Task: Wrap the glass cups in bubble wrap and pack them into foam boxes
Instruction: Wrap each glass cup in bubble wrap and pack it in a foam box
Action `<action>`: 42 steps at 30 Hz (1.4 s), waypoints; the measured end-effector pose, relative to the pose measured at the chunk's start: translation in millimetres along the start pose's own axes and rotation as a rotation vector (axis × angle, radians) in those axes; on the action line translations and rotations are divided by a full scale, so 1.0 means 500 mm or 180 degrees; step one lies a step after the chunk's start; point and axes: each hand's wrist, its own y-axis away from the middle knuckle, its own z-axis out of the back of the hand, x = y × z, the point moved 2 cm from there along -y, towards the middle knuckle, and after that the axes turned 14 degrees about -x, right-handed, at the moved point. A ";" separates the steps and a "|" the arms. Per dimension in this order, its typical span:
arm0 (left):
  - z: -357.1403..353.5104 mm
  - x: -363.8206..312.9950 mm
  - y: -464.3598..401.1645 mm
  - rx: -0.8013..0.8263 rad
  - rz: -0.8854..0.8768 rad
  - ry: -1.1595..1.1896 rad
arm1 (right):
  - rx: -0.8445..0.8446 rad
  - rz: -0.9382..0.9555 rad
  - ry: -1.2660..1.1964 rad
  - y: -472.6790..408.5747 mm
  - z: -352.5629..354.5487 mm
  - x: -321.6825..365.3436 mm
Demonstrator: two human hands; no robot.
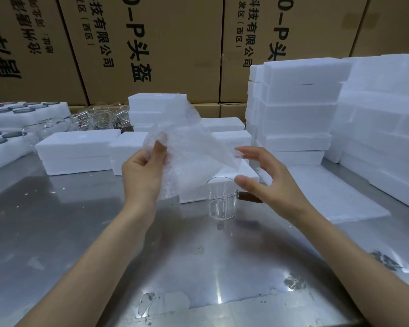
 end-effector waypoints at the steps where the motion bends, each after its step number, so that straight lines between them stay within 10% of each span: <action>1: 0.000 0.000 -0.002 0.0050 0.0092 0.0053 | -0.0023 0.0015 0.0053 0.000 -0.001 -0.002; 19: -0.004 0.029 -0.014 0.0348 -0.0122 -0.0391 | -0.0556 -0.0736 -0.1470 -0.010 0.010 0.004; 24: 0.009 -0.021 -0.001 -0.0081 -0.1263 -0.0246 | -0.0979 0.0135 -0.0516 -0.001 0.006 0.008; 31: -0.015 -0.026 0.030 0.1127 -0.0355 -0.0216 | -0.1101 0.1374 0.0256 0.020 -0.020 0.024; 42: 0.009 -0.023 -0.015 -0.0393 -0.0779 -0.0108 | -0.0383 0.0094 0.0928 0.009 -0.015 -0.014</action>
